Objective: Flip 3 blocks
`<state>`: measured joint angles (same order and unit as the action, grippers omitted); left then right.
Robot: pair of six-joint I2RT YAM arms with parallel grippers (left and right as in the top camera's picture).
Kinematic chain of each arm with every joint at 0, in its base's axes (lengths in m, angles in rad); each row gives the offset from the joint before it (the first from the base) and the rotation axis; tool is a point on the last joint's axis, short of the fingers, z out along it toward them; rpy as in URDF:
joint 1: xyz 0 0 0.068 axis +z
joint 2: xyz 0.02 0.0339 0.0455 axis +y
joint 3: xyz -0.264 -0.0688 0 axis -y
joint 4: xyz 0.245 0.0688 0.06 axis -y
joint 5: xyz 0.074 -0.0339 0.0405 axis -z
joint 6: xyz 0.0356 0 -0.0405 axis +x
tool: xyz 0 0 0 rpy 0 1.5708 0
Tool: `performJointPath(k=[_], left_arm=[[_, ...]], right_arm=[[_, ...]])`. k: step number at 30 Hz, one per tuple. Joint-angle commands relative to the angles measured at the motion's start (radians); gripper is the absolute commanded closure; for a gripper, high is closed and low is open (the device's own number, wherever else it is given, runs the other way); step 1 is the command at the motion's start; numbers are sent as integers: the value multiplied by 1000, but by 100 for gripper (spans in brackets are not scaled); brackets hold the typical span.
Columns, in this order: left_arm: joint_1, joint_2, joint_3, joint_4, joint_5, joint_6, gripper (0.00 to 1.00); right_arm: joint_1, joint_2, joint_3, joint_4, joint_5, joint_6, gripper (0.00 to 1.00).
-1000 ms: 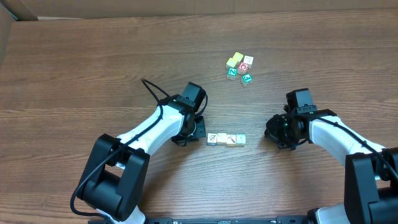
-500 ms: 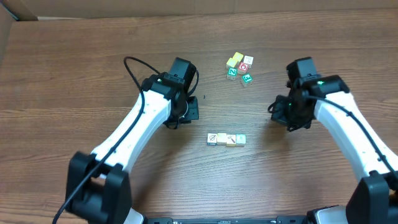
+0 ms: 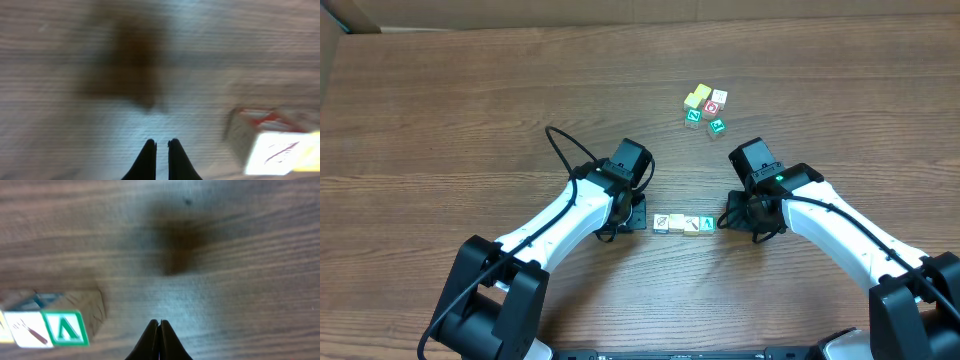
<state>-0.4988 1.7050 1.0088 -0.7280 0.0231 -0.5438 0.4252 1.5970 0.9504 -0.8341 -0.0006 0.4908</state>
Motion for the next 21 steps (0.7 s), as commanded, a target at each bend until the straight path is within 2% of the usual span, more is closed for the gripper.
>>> performJointPath(k=[1,5,13,21], left_arm=[[6,21,-27,66,59,5,96],[5,35,-26,102,64,7,96],[-6,36,-27,77,64,27,96],[-35,36,-34,98,63,24,96]], right_arm=[[-3,-1,-14,39,28,60,96],[-3,0,-53,88,-30,60,96],[-2,0,-60,83,-130,60,96],[1,0,-71,89,-133,64,96]])
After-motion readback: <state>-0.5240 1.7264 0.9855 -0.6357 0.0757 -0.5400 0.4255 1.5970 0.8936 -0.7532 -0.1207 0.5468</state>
